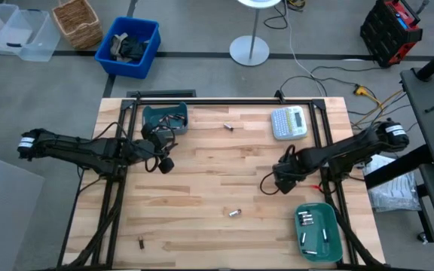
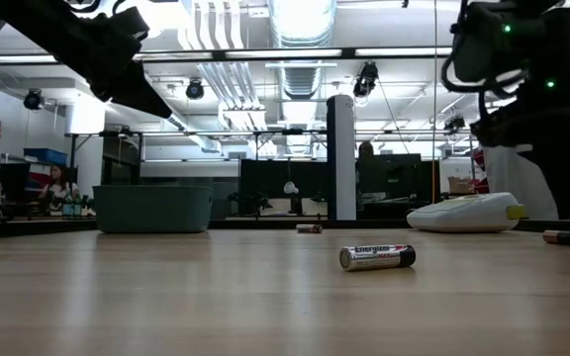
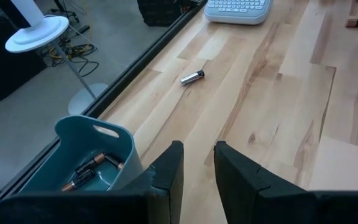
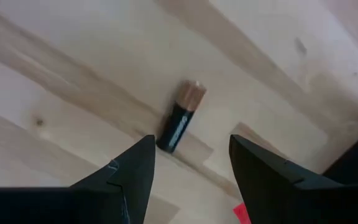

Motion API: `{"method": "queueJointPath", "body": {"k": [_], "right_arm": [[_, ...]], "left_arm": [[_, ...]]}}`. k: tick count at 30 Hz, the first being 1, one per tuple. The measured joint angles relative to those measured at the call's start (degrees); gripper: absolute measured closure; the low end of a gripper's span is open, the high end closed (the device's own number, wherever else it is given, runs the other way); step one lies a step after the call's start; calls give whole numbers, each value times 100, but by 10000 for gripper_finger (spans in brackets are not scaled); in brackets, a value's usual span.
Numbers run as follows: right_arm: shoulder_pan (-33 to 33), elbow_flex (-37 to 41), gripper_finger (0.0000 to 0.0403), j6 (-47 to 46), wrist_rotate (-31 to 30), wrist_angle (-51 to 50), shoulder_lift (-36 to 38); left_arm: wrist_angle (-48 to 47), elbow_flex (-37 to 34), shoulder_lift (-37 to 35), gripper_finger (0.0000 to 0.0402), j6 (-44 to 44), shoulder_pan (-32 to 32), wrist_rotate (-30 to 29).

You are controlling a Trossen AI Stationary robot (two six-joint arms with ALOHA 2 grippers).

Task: Sort batteries
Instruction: Put the black battery into the blue bin

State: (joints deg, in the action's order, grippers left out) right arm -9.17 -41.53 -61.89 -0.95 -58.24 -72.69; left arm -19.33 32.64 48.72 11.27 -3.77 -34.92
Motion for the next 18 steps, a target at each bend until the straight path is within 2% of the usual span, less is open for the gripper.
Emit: {"method": "queueJointPath", "body": {"k": [7,18], "right_arm": [[-160,151,202,-123,142,127,-100],[-170,619,202,-262,101,973,-100]], "left_arm": [[7,0,-1,331,0,2,0],[7,-2,-1,331,0,1,-2]]}}
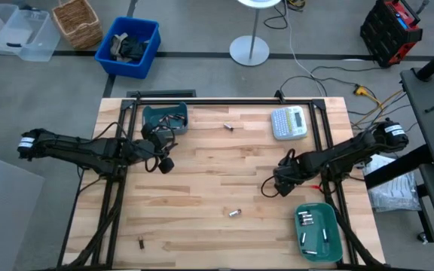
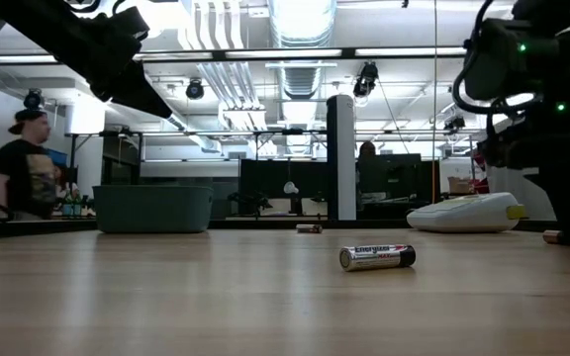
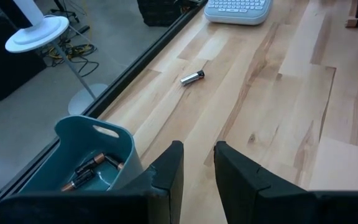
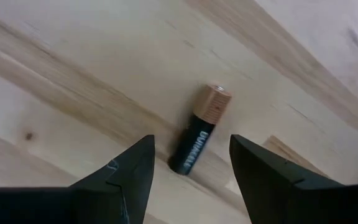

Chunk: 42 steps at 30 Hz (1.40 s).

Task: Sort batteries
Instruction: Put the black battery into the blue bin

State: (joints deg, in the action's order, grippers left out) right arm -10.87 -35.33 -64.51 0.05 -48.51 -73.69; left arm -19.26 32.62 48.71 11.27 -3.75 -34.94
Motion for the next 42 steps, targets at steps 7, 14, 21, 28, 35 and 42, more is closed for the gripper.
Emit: {"method": "queueJointPath", "body": {"k": [7,14,21,28,35,42], "right_arm": [[0,299,209,7,2,506,17],[0,343,261,109,-3,533,13],[2,353,363,444,-19,545,9],[1,119,369,942,-81,479,2],[2,-671,369,2070,-718,1538,-64],[15,-1629,369,3838,-934,2708,-655]], "left_arm": [[20,0,0,331,0,0,0],[32,0,1,331,-1,-1,0],[144,-2,0,331,-2,-1,0],[633,-3,2,331,-148,1,673],[1470,-52,160,331,-517,-2,1661],[2122,-57,847,331,-627,-2,2103]]}}
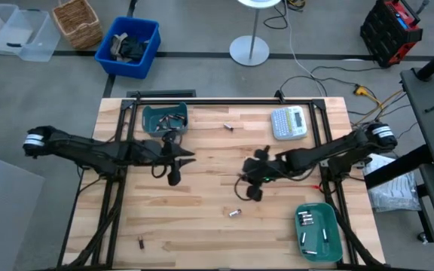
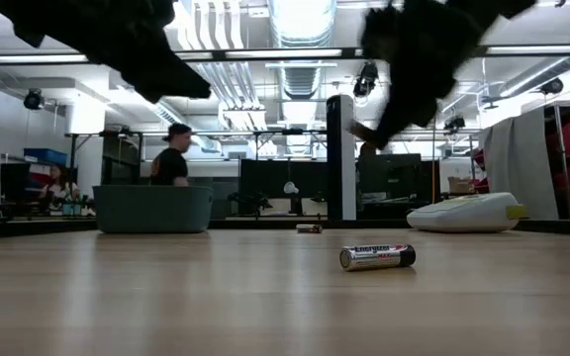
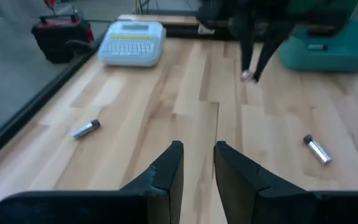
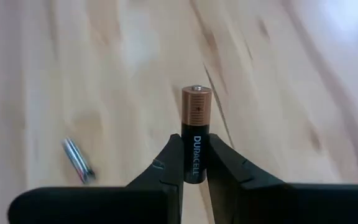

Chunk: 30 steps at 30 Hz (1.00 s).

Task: Sort batteries
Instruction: Put the black battery into the blue bin

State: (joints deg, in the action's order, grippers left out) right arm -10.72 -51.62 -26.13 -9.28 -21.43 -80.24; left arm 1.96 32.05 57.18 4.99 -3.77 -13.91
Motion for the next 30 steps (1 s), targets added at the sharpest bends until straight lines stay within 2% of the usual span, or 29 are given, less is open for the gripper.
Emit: {"method": "queueJointPath", "body": {"k": [7,13,18,30], "right_arm": [[31,-1368,369,1451,-137,21,-1023],[222,-2137,369,2355,-160,-62,-1624],[240,-2484,369,2757,-566,-69,-1899],[251,-2587,369,2918,-581,98,-1937]], "left_arm": [[534,118,807,321,135,0,32],[450,339,1310,292,81,-9,1307],[466,571,1676,273,-122,3,1166],[564,1090,2273,266,-362,2,1084]]}}
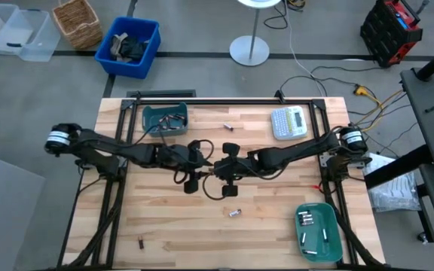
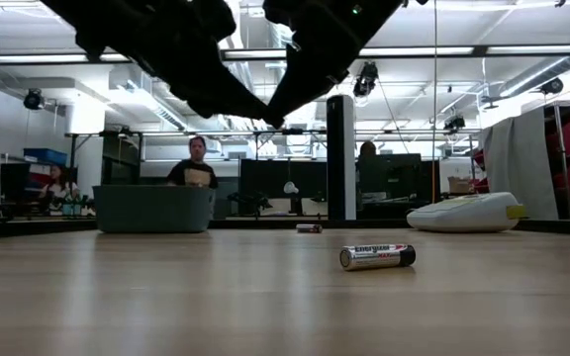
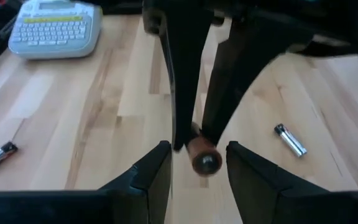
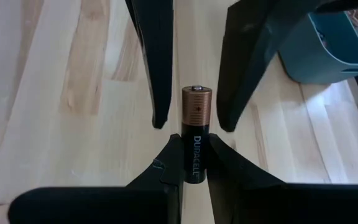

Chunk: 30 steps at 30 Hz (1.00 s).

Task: Sort batteries
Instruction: Put the black battery into the blue bin

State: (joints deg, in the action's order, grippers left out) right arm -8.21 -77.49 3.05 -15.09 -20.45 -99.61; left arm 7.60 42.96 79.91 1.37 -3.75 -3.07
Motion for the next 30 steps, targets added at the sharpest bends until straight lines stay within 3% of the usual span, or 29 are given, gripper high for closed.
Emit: {"method": "queueJointPath", "body": {"k": [10,19,23,30], "right_arm": [[0,2,369,2,0,17,0],[1,9,369,-52,-14,17,4],[2,9,369,-44,-24,26,4],[2,9,283,-92,-12,31,61]], "left_arm": [[-25,134,138,288,-44,0,2],[-40,127,138,372,-93,0,-35],[-44,129,137,374,-124,-1,-129],[-279,140,-107,374,317,-9,-334]]}}
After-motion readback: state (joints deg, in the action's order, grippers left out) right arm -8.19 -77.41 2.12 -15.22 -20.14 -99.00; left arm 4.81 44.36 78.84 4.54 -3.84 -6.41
